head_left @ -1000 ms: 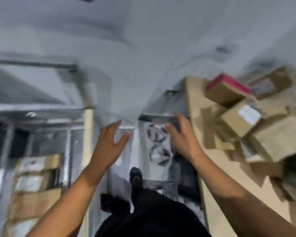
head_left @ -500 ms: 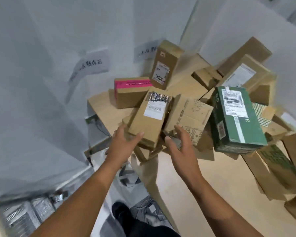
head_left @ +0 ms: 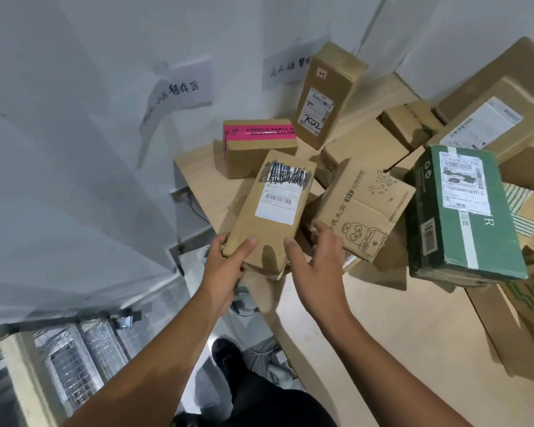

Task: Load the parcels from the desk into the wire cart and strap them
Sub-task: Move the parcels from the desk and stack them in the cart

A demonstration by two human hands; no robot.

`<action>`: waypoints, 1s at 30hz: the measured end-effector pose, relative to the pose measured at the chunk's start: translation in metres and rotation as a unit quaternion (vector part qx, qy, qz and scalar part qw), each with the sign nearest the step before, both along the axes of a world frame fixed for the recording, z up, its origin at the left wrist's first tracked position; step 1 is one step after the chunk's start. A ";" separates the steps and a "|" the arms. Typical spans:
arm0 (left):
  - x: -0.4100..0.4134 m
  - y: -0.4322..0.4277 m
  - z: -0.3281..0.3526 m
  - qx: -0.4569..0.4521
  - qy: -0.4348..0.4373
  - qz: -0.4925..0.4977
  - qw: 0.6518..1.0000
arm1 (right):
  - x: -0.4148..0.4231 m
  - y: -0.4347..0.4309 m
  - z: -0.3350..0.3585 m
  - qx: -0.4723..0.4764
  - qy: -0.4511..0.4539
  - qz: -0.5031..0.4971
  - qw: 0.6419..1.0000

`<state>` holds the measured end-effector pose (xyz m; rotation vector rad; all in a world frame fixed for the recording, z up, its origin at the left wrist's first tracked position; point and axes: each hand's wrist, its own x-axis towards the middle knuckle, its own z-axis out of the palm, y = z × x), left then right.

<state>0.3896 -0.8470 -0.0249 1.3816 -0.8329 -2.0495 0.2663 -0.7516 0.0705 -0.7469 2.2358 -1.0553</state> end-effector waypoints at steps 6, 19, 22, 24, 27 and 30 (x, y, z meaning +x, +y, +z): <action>0.101 0.046 0.009 0.009 0.087 -0.020 0.996 | 0.035 -0.014 0.006 -0.030 -0.185 0.067 0.980; 0.330 0.202 0.012 0.013 0.032 0.312 0.949 | 0.297 -0.018 -0.032 0.091 -0.230 0.481 0.841; 0.364 0.232 0.012 -0.023 0.007 0.422 0.906 | 0.373 -0.009 -0.034 0.119 -0.219 0.561 0.789; 0.386 0.248 0.010 -0.030 0.000 0.498 0.867 | 0.421 -0.001 -0.039 0.138 -0.195 0.610 0.756; 0.417 0.265 0.001 -0.029 0.008 0.584 0.812 | 0.484 0.010 -0.052 0.161 -0.145 0.672 0.708; 0.445 0.269 -0.016 0.002 0.003 0.631 0.776 | 0.535 0.013 -0.074 0.191 -0.106 0.706 0.674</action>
